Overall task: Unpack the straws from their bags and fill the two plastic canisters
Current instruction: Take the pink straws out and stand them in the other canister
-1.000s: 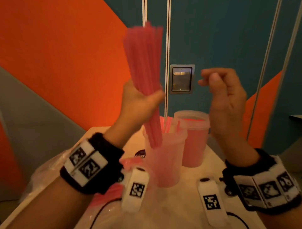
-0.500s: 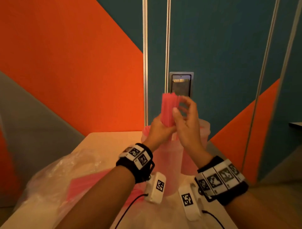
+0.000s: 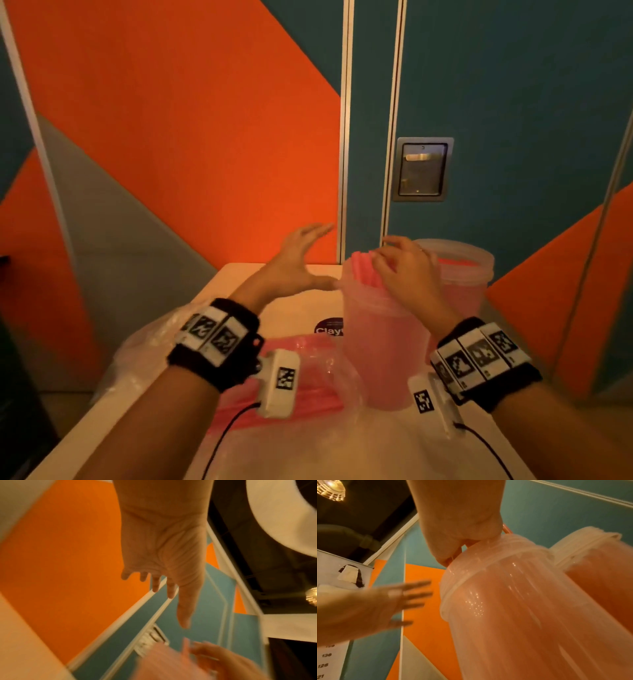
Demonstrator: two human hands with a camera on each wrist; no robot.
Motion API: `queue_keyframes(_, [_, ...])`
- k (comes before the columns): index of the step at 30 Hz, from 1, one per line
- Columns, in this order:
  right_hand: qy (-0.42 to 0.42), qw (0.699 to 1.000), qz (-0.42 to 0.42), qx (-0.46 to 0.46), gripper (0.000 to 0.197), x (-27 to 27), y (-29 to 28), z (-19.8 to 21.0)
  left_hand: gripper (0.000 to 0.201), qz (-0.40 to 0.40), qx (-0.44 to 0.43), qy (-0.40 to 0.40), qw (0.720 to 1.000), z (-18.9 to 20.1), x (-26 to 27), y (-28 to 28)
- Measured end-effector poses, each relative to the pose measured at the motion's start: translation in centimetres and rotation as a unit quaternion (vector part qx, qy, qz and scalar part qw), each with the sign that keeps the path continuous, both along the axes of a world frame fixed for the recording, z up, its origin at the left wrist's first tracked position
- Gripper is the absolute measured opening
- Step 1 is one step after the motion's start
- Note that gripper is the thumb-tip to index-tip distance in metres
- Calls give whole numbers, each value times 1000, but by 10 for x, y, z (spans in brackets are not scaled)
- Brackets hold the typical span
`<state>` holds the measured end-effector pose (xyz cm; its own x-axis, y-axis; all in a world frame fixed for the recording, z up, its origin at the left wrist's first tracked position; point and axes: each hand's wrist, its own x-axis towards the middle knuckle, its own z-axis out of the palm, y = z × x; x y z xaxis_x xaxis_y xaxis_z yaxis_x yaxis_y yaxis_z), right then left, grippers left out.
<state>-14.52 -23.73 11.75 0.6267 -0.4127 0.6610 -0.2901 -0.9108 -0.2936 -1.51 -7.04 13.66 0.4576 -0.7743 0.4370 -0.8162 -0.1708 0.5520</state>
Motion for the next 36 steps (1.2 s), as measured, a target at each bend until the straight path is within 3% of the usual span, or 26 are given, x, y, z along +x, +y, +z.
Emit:
queue_keyframes(2, [-15, 1000, 6, -1, 34, -2, 2, -3, 54, 168, 52, -23, 984, -22, 46, 35])
queue_keyframes(3, [-16, 1000, 5, -5, 40, -1, 2, -6, 42, 282, 117, -31, 952, -32, 63, 50])
queue_keyframes(5, [-14, 1000, 0, -17, 59, 0, 5, -9, 41, 450, 302, -1, 841, -62, 97, 84])
queue_keyframes(6, [-13, 1000, -5, -25, 65, 1, 6, -10, 46, 482, 377, 40, 790, -77, 109, 100])
queue_keyframes(7, [-12, 999, -10, -33, 68, 2, 6, -11, 51, 483, 423, 73, 763, -93, 118, 114])
queue_keyframes(8, [-11, 999, -15, -37, 69, 3, 5, -11, 52, 458, 444, 92, 764, -109, 127, 124])
queue_keyframes(9, [-11, 999, -18, -36, 69, 4, 5, -11, 47, 424, 444, 99, 784, -120, 131, 129])
queue_keyframes(13, [-3, 999, -28, -39, 71, 7, 4, -12, 38, 359, 412, 28, 837, -142, 134, 121])
queue_keyframes(15, [-6, 999, -32, -40, 76, 7, 3, -12, 44, 332, 370, 2, 868, -142, 136, 109])
queue_keyframes(19, [-28, 999, -22, -38, 71, 6, 5, -13, 56, 234, 242, 32, 941, -140, 138, 85])
queue_keyframes(22, [-47, 997, -33, -48, 62, 2, 11, -14, 56, 206, 194, 37, 958, -144, 139, 79])
queue_keyframes(24, [-91, 989, -26, -114, 49, -3, 28, -18, 48, 212, 166, 1, 963, -139, 133, 80])
queue_keyframes(26, [-134, 974, 75, -167, 33, -7, 55, -26, 38, 187, 81, -11, 979, -129, 119, 84])
queue_keyframes(27, [-107, 968, 153, -169, 28, -7, 71, -33, 42, 157, 44, -2, 987, -124, 109, 88])
queue_keyframes(29, [82, 948, 286, -112, 29, -9, 103, -45, 47, 68, 33, 46, 996, -116, 82, 98])
queue_keyframes(31, [324, 889, 319, -56, 29, -1, 123, -62, 37, -36, 74, 101, 991, -112, 51, 107])
queue_keyframes(32, [401, 859, 312, -55, 27, 7, 128, -74, 29, -71, 97, 121, 985, -112, 35, 111])
queue_keyframes(34, [447, 844, 292, -53, 24, 22, 133, -96, 18, -107, 142, 140, 974, -112, 7, 119])
queue_keyframes(36, [425, 860, 280, -24, 20, 35, 133, -114, 14, -125, 198, 138, 963, -118, -15, 125])
